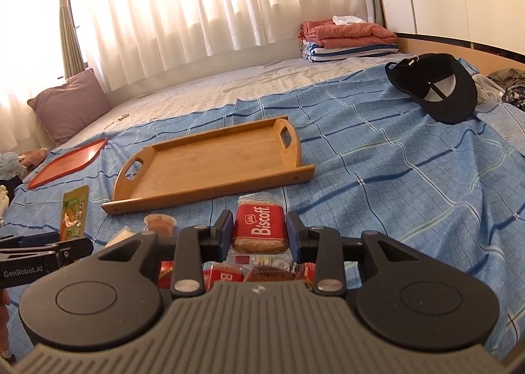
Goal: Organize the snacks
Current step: 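Carry both snacks to the wooden tray and open both tools to release them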
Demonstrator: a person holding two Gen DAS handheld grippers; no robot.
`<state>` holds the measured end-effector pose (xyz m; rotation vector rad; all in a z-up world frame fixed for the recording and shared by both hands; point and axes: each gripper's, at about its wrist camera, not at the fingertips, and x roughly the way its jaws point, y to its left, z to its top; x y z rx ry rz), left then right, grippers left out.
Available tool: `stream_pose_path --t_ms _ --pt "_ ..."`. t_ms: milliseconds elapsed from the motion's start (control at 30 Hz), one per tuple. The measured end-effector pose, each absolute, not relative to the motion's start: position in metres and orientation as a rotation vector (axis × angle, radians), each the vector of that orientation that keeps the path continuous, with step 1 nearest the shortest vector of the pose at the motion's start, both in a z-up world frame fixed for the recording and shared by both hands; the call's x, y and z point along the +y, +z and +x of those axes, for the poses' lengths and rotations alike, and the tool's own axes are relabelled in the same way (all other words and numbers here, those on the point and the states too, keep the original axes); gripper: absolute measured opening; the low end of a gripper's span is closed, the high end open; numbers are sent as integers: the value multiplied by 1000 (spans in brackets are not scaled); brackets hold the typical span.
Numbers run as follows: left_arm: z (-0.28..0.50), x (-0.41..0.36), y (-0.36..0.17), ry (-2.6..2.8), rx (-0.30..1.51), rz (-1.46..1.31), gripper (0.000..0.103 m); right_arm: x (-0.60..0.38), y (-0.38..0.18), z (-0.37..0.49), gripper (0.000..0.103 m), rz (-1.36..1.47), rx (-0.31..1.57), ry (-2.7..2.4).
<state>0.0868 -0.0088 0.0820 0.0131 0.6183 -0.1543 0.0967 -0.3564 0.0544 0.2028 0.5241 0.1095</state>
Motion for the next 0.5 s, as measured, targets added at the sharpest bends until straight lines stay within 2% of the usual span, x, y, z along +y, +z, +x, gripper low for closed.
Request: stream_pose_path --t_ms 500 --pt "174 -15 112 -183 626 -4 63 -362 77 180 40 217 552 187"
